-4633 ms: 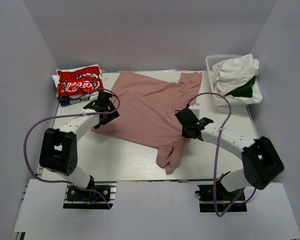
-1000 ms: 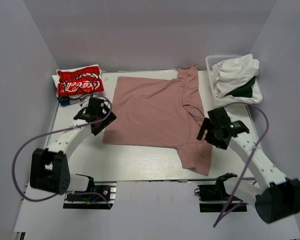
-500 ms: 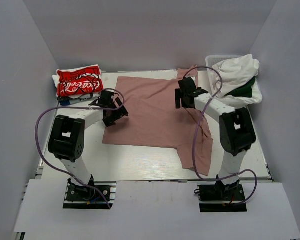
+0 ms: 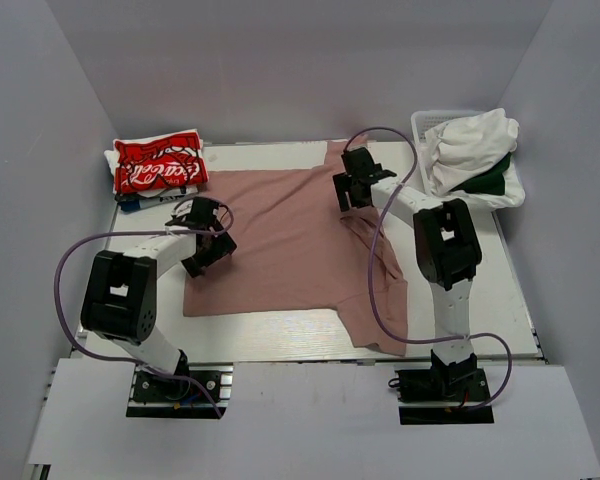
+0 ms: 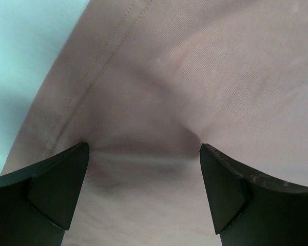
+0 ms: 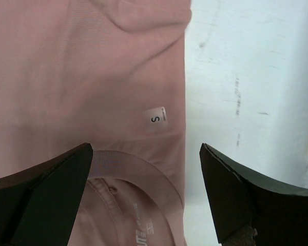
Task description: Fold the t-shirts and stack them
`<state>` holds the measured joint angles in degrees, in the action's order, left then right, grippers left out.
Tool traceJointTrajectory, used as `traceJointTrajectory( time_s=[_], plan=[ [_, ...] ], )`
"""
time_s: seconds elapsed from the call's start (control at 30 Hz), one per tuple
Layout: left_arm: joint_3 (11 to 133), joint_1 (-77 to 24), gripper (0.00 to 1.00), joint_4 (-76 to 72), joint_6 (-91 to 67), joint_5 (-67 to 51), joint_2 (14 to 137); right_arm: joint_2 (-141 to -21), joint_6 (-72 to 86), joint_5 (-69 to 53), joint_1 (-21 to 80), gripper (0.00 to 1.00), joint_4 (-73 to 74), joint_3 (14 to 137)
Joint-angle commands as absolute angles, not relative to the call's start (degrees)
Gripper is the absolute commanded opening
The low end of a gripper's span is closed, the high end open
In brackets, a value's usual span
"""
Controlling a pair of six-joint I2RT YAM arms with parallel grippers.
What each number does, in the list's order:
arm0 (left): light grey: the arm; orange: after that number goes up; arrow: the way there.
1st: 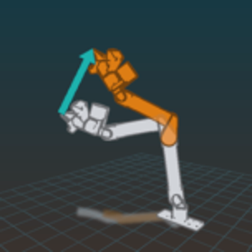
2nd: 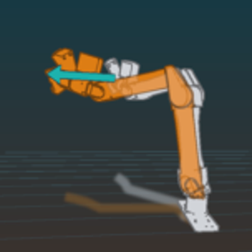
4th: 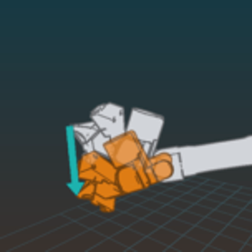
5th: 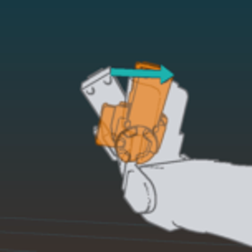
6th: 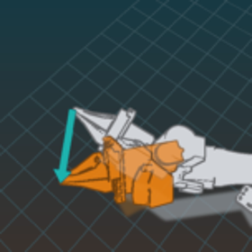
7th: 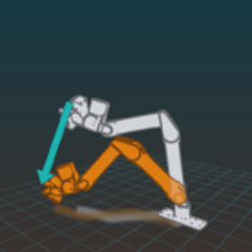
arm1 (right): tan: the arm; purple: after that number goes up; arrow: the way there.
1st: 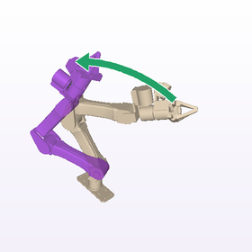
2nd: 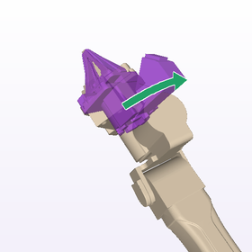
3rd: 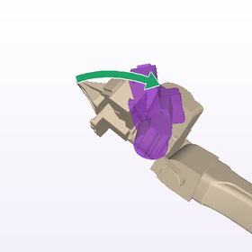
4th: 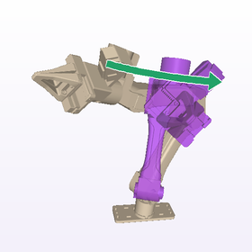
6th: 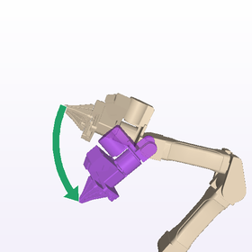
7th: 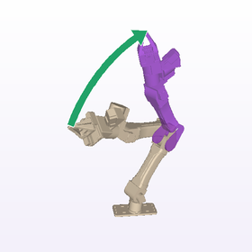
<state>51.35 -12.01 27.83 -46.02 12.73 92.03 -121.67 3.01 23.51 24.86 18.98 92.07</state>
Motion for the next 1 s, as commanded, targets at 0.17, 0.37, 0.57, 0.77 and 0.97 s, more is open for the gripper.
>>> traceJointTrajectory(
  time_s=[0.17, 0.37, 0.57, 0.77, 0.97],
  plan=[
    [59.75, -11.25, 1.0, 29.28, -41.05, 12.5, 96.5, -121.38, -1.76, 14.59, 29.09, 0.9, 16.71, 93.61],
    [68.9, -11.78, 1.0, 24.43, -39.64, 9.25, 102.03, -124.1, -0.7, 18.71, 29.71, 0.9, 18.01, 94.57],
    [76.02, -12.3, 1.0, 21.01, -38.5, 6.42, 111.17, -124.45, 2.02, 21.88, 29.01, 0.9, 17.14, 93.08],
    [80.43, -11.08, 1.0, 27.6, -38.5, 9.83, 117.77, -126.56, 4.29, 28.2, 27.87, 0.9, 20.04, 95.71],
    [77.34, -10.46, 1.0, 29.0, -38.5, 14.5, 117.77, -121.22, 6.59, 32.17, 20.49, 0.9, 20.22, 90.72]
  ],
)
